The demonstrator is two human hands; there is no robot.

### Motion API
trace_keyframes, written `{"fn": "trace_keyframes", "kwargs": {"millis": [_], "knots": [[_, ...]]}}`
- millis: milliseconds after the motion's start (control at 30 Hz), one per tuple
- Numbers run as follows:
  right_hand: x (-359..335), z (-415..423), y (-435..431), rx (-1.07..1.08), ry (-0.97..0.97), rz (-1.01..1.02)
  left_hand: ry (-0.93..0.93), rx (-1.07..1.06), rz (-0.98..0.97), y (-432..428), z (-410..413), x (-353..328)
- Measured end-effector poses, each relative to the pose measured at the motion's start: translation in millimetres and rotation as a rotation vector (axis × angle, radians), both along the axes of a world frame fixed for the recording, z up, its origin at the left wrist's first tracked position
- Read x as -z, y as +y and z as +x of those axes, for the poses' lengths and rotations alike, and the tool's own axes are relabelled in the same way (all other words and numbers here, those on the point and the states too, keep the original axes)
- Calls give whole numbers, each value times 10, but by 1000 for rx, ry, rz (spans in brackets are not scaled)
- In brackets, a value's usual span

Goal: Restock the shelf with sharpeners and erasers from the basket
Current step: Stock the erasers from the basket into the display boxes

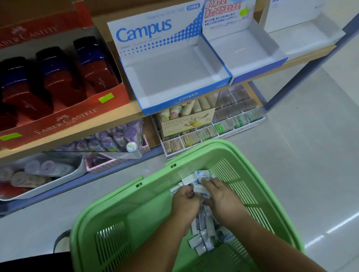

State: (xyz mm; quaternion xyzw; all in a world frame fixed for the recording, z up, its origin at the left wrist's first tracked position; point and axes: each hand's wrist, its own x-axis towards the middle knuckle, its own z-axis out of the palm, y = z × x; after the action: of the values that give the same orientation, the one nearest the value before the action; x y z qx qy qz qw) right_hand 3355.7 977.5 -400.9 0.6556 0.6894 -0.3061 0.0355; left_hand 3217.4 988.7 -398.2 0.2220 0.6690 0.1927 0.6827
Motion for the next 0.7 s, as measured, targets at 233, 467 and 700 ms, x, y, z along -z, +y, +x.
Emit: {"fn": "trace_keyframes", "kwargs": {"millis": [233, 467, 700], "knots": [[-70, -8, -1, -9, 42, 35, -70, -32, -32, 37, -23, -61], [-184, -60, -14, 68, 0, -23, -67, -59, -24, 15, -125, 5], [-244, -64, 17, 292, 280, -65, -181, -106, -97, 8, -220, 9]]}}
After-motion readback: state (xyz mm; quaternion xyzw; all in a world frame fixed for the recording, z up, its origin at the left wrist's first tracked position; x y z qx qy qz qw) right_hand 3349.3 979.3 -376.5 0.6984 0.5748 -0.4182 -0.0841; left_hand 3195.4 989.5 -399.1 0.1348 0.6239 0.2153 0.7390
